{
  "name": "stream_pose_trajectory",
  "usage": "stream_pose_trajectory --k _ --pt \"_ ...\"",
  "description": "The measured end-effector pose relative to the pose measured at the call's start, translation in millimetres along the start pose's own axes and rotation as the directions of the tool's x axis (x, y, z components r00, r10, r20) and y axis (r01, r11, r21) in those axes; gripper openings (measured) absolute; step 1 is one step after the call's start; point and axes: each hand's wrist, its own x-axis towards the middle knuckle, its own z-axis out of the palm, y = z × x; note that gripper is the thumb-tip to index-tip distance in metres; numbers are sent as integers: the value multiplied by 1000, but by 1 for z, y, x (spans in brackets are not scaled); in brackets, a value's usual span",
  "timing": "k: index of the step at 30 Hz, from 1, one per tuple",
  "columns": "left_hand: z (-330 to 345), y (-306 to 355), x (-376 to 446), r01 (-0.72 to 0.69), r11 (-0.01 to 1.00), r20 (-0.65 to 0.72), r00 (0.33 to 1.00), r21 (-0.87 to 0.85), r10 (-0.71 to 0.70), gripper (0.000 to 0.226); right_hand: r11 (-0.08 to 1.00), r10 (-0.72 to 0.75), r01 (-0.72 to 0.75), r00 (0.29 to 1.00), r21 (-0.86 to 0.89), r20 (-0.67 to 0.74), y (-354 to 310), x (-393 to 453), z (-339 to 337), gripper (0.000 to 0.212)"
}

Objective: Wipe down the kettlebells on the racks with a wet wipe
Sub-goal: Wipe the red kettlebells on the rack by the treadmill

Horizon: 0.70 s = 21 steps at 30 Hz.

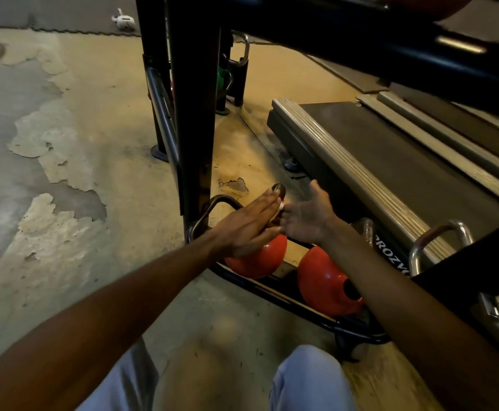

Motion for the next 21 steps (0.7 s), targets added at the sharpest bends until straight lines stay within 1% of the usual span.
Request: stream_pose_trajectory --k 2,3,5,6,7,8,10,11,12,14,15,16,18,19,21 --pt "-11 -3 0 -24 998 38 999 52 22 78 997 79 -79 996 -16 34 4 -4 -4 122" --pt "-16 -4 1 -42 996 54 998 83 37 80 997 78 -79 997 15 29 2 -6 -4 123" --pt "-19 -4 1 -74 991 68 995 113 67 82 993 -1 6 999 120 -42 -5 -3 -4 123" --pt "-18 -4 0 -79 992 65 995 102 73 83 988 -41 53 996 147 -84 -6 0 -4 122" --pt "-16 -2 -2 -75 994 59 996 80 71 84 988 -58 71 994 140 -98 -6 3 -5 120" --pt "-14 -2 -4 -68 996 51 997 59 65 85 993 -42 50 997 109 -70 -3 5 -6 121" --pt "-12 0 -6 -49 998 41 998 39 47 87 997 53 -54 998 52 18 3 4 -10 128" --pt "-12 2 -6 -39 999 39 999 33 38 87 995 87 -89 996 44 33 4 4 -12 130" --pt "-12 3 -6 -33 999 36 999 28 32 86 993 91 -93 995 67 32 4 3 -13 130" --pt "-12 4 -5 -31 999 30 999 22 30 86 991 22 -16 999 131 -42 4 4 -11 125" --pt "-12 5 -6 -31 999 29 999 21 30 86 992 -6 14 998 126 -63 6 7 -10 123" --pt "-11 5 -6 -26 999 31 999 23 26 87 996 -5 9 999 92 -48 11 7 -8 122" --pt "-10 6 -6 -13 1000 35 999 26 12 87 998 64 -64 998 22 6 20 7 -6 125" --pt "-10 7 -6 -8 1000 32 999 26 8 87 996 81 -81 997 22 13 22 6 -8 127" --pt "-10 7 -6 -5 1000 24 1000 27 5 88 995 41 -39 999 92 -21 21 7 -12 126"
